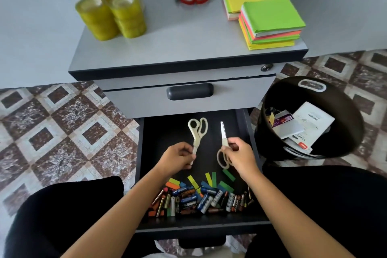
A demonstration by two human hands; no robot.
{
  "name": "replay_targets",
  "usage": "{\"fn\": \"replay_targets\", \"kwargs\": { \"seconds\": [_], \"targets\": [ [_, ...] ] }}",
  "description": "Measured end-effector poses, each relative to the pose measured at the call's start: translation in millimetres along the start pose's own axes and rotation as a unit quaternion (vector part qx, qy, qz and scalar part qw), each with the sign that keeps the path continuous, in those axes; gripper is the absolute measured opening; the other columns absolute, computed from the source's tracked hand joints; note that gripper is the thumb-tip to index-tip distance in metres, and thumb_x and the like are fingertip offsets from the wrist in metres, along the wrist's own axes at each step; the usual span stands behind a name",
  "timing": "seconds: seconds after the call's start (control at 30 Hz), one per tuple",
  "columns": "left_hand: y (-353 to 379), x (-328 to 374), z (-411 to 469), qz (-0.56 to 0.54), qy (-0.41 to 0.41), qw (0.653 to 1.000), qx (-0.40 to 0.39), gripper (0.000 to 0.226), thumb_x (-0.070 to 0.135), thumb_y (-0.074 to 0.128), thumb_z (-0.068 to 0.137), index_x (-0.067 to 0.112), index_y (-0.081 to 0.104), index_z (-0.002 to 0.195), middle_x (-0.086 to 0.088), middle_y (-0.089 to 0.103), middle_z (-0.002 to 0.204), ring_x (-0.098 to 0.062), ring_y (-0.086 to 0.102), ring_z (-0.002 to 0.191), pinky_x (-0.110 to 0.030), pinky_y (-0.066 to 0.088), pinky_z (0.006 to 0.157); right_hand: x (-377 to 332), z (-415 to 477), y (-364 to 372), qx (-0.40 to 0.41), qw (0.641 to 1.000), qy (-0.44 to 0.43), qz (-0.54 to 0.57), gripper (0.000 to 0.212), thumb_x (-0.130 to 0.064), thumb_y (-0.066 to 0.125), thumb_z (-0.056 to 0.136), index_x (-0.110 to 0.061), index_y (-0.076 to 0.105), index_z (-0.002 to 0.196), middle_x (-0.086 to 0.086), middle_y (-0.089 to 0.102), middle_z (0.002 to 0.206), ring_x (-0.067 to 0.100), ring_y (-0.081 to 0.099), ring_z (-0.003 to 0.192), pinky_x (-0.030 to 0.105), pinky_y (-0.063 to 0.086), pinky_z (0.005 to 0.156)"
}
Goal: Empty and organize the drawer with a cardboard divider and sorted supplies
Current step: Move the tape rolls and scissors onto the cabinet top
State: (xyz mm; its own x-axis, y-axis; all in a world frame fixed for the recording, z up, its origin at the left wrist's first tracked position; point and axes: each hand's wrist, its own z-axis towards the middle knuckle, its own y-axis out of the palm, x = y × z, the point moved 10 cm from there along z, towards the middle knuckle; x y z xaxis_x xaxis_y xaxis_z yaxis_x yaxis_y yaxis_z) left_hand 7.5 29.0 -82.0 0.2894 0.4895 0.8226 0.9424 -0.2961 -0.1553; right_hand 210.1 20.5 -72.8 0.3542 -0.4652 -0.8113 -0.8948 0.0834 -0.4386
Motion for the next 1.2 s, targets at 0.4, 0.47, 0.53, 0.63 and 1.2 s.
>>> {"fn": "replay_targets", "kwargs": {
  "seconds": [0.4,0.47,0.53,0.63,1.2],
  "targets": [
    [-37.6,137.0,-101.4,-0.081,0.168,0.981,0.056,0.01,0.003,0.064,0.085,0.012,0.065,0.089,0.006,0.062,0.064,-0.005,0.059,0.063,-0.019,0.054,0.066,-157.0,-78.2,-71.3,-0.013,0.974,-0.204,0.094,0.016,-0.014,0.065,0.086,-0.022,0.064,0.101,-0.007,0.065,0.088,0.009,0.06,0.084,0.017,0.048,0.072],
    [-42.2,165.3,-111.8,-0.099,0.189,0.975,0.064,0.01,0.003,0.063,0.085,0.012,0.065,0.089,0.005,0.061,0.063,-0.005,0.058,0.062,-0.019,0.054,0.064,-188.3,-84.1,-84.3,-0.012,0.966,-0.238,0.101,0.014,-0.015,0.064,0.086,-0.027,0.065,0.093,-0.009,0.065,0.083,0.009,0.061,0.078,0.02,0.049,0.069],
    [-47.6,194.5,-118.5,-0.113,0.207,0.969,0.078,0.01,0.003,0.064,0.085,0.012,0.065,0.086,0.002,0.059,0.065,-0.006,0.057,0.06,-0.018,0.053,0.062,-220.1,-86.0,-96.3,-0.002,0.956,-0.274,0.103,0.016,-0.014,0.064,0.086,-0.03,0.064,0.085,-0.009,0.062,0.074,0.009,0.057,0.069,0.024,0.048,0.066],
    [-60.2,239.3,-119.2,-0.132,0.23,0.959,0.103,0.011,0.002,0.063,0.086,0.012,0.061,0.083,-0.002,0.058,0.065,-0.009,0.054,0.056,-0.017,0.052,0.057,-263.4,-76.6,-112.0,0.041,0.946,-0.307,0.091,0.009,-0.012,0.064,0.086,-0.016,0.069,0.093,-0.009,0.055,0.065,0.002,0.047,0.059,0.021,0.041,0.062],
    [-114.1,362.3,9.8,-0.054,0.107,0.97,0.213,0.02,-0.009,0.058,0.085,0.004,0.051,0.071,-0.009,0.05,0.065,-0.014,0.049,0.052,-0.019,0.047,0.035,-384.1,104.6,-94.8,0.11,0.98,-0.149,0.077,0.009,-0.002,0.062,0.077,-0.006,0.054,0.075,0.017,0.063,0.084,0.034,0.065,0.09,0.046,0.056,0.082]
  ]
}}
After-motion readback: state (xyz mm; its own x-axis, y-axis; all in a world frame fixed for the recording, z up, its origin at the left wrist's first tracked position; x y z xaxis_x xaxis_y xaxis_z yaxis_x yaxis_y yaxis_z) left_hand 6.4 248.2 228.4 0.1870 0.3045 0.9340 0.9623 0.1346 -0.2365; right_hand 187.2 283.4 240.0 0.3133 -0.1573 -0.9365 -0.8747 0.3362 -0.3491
